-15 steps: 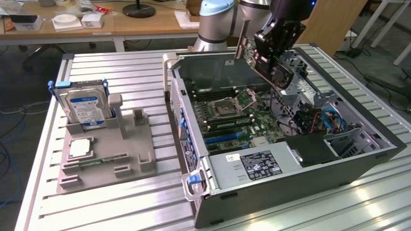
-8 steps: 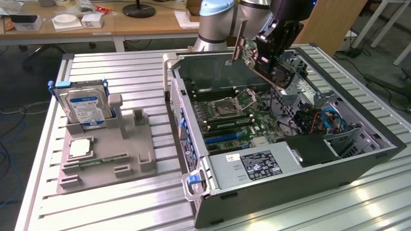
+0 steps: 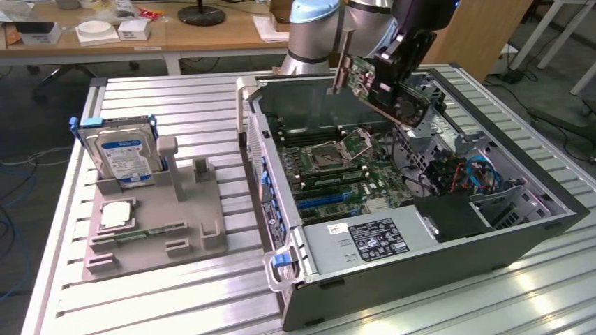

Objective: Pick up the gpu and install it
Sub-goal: 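Insert the gpu into the slot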

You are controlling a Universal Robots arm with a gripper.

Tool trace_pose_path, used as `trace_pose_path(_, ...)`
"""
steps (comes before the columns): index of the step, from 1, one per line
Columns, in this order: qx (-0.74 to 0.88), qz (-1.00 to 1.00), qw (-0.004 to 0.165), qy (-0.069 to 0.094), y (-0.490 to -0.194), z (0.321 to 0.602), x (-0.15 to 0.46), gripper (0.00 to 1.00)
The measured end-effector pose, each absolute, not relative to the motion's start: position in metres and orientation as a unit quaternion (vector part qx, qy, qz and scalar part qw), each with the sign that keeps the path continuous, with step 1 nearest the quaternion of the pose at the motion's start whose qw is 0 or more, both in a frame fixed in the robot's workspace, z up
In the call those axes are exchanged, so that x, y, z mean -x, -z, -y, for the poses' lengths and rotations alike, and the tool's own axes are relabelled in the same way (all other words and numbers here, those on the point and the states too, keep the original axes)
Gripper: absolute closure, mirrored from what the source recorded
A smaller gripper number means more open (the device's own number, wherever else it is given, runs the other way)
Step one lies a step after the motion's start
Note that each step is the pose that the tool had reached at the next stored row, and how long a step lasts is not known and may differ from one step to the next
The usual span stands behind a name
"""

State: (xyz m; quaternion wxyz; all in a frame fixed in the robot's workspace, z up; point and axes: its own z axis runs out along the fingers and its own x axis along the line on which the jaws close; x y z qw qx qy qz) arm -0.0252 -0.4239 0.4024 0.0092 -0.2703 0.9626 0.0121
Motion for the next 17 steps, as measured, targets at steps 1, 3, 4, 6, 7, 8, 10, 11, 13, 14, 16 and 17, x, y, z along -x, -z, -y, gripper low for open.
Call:
trace_pose_path(1, 0.276, -0.961, 0.009, -0.012, -0.4024, 0.4239, 0.0252, 0.73)
trace_pose_path(3, 0.288, -0.958, 0.009, -0.012, -0.4025, 0.4239, 0.0253, 0.73)
trace_pose_path(4, 0.293, -0.956, 0.009, -0.012, -0.4024, 0.4239, 0.0253, 0.73)
trace_pose_path(6, 0.304, -0.953, 0.009, -0.012, -0.4024, 0.4239, 0.0252, 0.73)
trace_pose_path(7, 0.309, -0.951, 0.009, -0.012, -0.4025, 0.4239, 0.0252, 0.73)
trace_pose_path(8, 0.315, -0.949, 0.009, -0.013, -0.4024, 0.4239, 0.0252, 0.73)
trace_pose_path(10, 0.326, -0.945, 0.008, -0.013, -0.4024, 0.4239, 0.0252, 0.73)
trace_pose_path(11, 0.332, -0.943, 0.008, -0.013, -0.4024, 0.4239, 0.0253, 0.73)
trace_pose_path(13, 0.343, -0.939, 0.008, -0.013, -0.4024, 0.4239, 0.0252, 0.73)
trace_pose_path(14, 0.348, -0.937, 0.008, -0.013, -0.4024, 0.4239, 0.0252, 0.73)
trace_pose_path(16, 0.358, -0.933, 0.008, -0.013, -0.4024, 0.4239, 0.0252, 0.73)
trace_pose_path(17, 0.364, -0.931, 0.008, -0.013, -0.4024, 0.4239, 0.0253, 0.73)
